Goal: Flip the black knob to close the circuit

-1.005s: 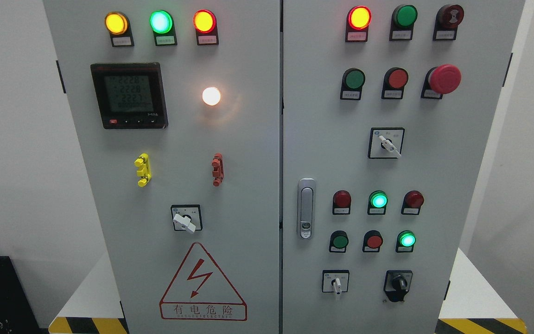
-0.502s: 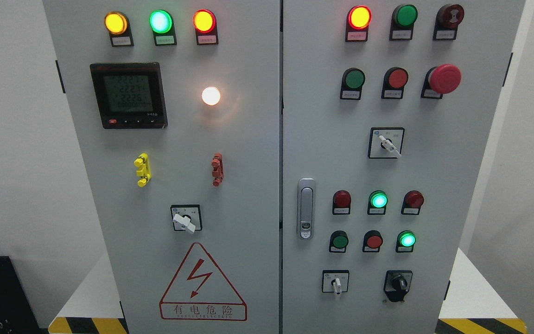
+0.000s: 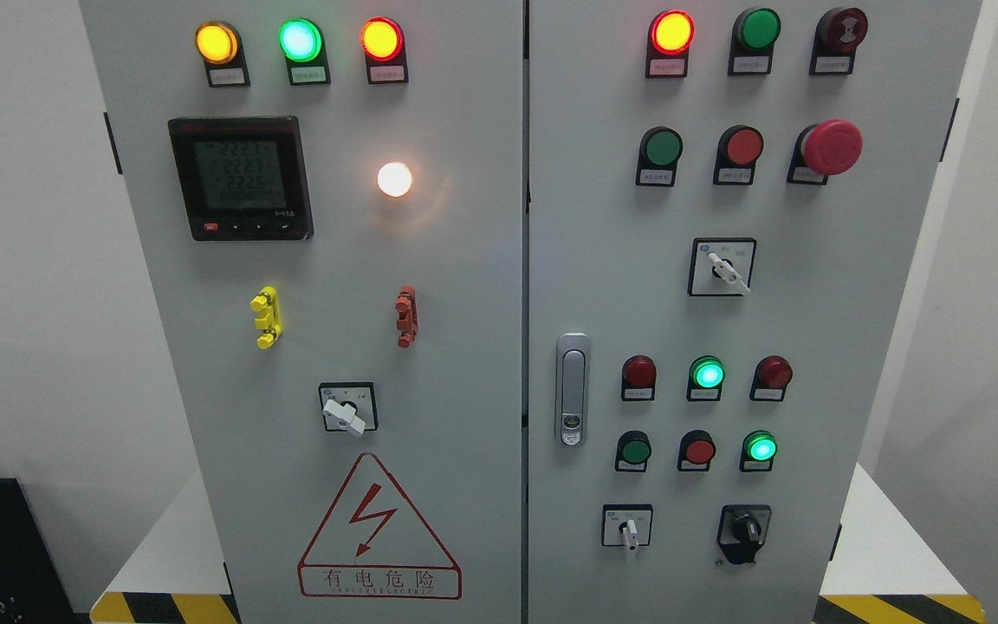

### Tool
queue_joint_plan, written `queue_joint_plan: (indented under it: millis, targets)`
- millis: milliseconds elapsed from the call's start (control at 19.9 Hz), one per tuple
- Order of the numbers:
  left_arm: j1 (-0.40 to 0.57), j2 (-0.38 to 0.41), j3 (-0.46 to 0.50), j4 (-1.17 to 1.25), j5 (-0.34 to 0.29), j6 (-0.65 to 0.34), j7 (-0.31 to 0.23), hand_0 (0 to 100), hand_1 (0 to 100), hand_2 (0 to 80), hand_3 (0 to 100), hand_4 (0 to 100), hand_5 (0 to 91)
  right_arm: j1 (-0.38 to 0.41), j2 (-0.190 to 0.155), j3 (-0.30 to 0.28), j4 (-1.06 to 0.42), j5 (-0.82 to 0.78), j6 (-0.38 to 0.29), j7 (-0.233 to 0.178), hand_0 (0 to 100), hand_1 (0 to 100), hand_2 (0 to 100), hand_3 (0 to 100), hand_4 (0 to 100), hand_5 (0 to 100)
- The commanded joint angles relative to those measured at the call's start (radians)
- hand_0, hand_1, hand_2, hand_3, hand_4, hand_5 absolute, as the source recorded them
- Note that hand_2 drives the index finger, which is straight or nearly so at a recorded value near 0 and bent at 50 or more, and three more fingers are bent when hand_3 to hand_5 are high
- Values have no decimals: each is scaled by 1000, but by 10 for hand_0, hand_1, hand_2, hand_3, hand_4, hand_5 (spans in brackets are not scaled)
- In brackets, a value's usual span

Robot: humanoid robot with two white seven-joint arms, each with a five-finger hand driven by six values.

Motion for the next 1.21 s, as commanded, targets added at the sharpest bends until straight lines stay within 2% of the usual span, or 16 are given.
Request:
queue_joint_plan:
  millis: [0,452,703,904,1155]
  targets:
    - [34,1,11,-33,8,1,0,0,0,0,48,28,0,-50,27,94,-32,98,37,0,0,0,866,1000,783,854]
    - [34,1,11,-33,8,1,0,0,0,0,48,27,0,-86,27,114,49,104,94,-6,0,0,873,1000,792,856]
    - [34,1,11,-33,8,2,0,0,0,0,49,27,0,-142,29,123,121,103,109,-13,0,0,875,1000,792,856]
    - [34,1,11,-33,8,1,0,0,0,0,48,27,0,-200,29,111,188,95,114,-18,0,0,874,1000,792,856]
    - [34,0,11,-33,8,1,0,0,0,0,48,28,0,-234,27,91,244,89,115,-21,0,0,874,1000,797,856]
